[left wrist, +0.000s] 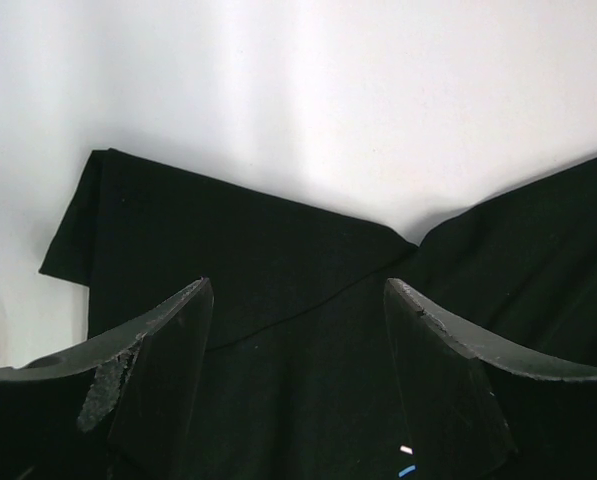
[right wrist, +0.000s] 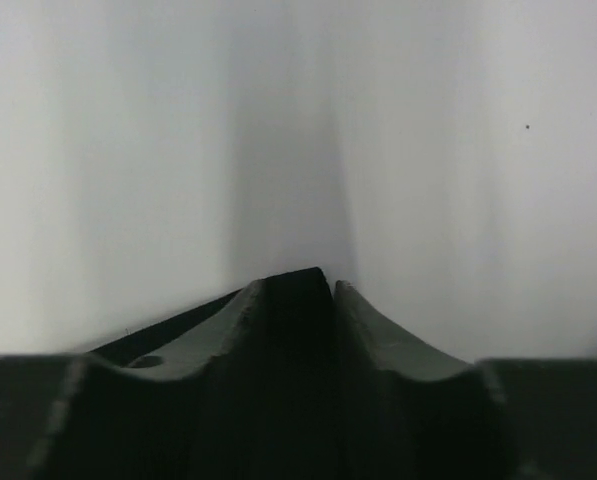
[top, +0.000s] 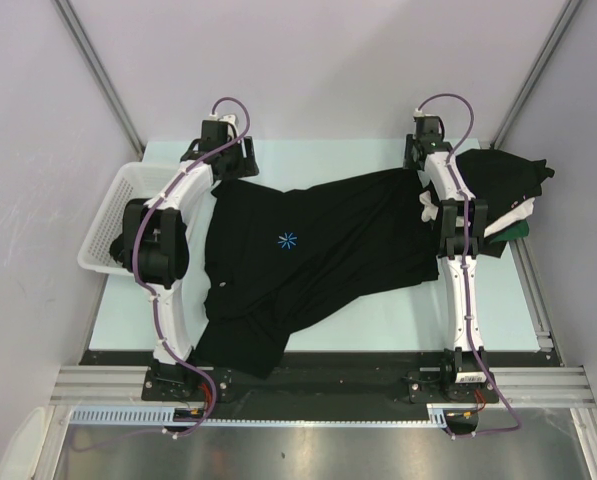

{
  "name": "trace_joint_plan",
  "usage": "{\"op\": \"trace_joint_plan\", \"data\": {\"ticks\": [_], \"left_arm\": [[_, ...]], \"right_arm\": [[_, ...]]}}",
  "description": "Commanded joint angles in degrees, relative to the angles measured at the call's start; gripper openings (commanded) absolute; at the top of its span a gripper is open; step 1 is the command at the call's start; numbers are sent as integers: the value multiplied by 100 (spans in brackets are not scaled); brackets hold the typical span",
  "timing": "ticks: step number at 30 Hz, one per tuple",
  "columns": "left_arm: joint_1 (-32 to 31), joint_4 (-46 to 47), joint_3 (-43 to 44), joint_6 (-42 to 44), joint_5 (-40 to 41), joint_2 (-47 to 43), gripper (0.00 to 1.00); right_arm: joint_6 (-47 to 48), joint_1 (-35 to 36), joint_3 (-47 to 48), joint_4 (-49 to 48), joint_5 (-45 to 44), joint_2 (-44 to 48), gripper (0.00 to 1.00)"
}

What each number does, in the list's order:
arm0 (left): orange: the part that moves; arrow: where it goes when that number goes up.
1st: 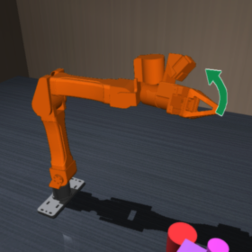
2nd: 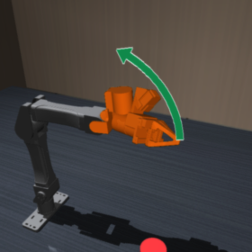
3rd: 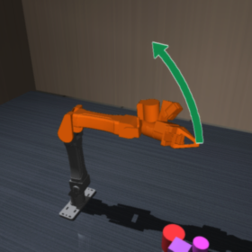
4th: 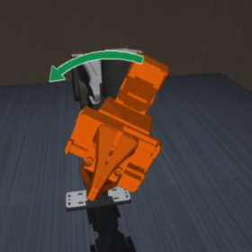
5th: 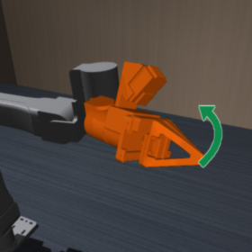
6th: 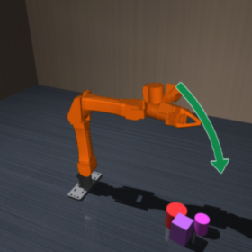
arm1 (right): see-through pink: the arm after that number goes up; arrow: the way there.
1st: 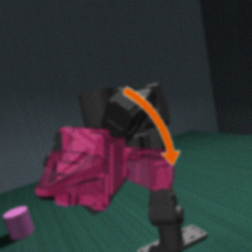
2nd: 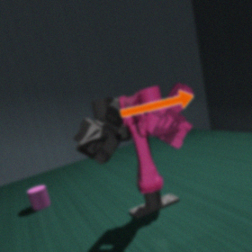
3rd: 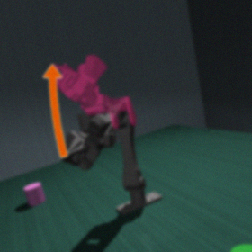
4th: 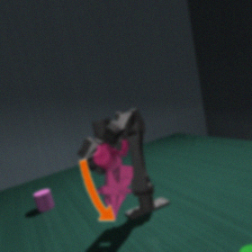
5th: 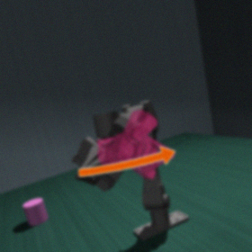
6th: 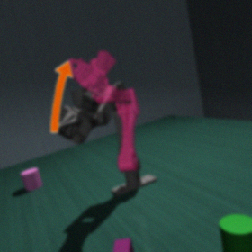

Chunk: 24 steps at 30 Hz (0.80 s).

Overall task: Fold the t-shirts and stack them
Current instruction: Flatten out the tshirt

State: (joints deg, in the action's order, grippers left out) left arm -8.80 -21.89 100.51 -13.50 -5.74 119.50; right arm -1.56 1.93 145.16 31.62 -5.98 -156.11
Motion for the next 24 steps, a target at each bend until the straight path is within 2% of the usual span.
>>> {"op": "trace_joint_plan", "data": {"ticks": [1,5,7,8,14,24], "left_arm": [[45,132,109,31,-85,-208,75],[45,106,92,58,-50,-217,75],[45,97,92,66,-33,-217,75],[45,97,100,66,-33,-208,75],[45,115,127,49,2,-147,75],[45,176,118,-170,-129,-24,75]], "right_arm": [[-20,53,47,-6,53,90,28],[-28,70,126,-41,114,11,14],[-37,70,179,-59,132,-16,2],[-37,70,196,-76,132,-33,0],[-28,44,504,-401,-26,-147,0],[95,53,443,-1807,-536,-209,0]]}}
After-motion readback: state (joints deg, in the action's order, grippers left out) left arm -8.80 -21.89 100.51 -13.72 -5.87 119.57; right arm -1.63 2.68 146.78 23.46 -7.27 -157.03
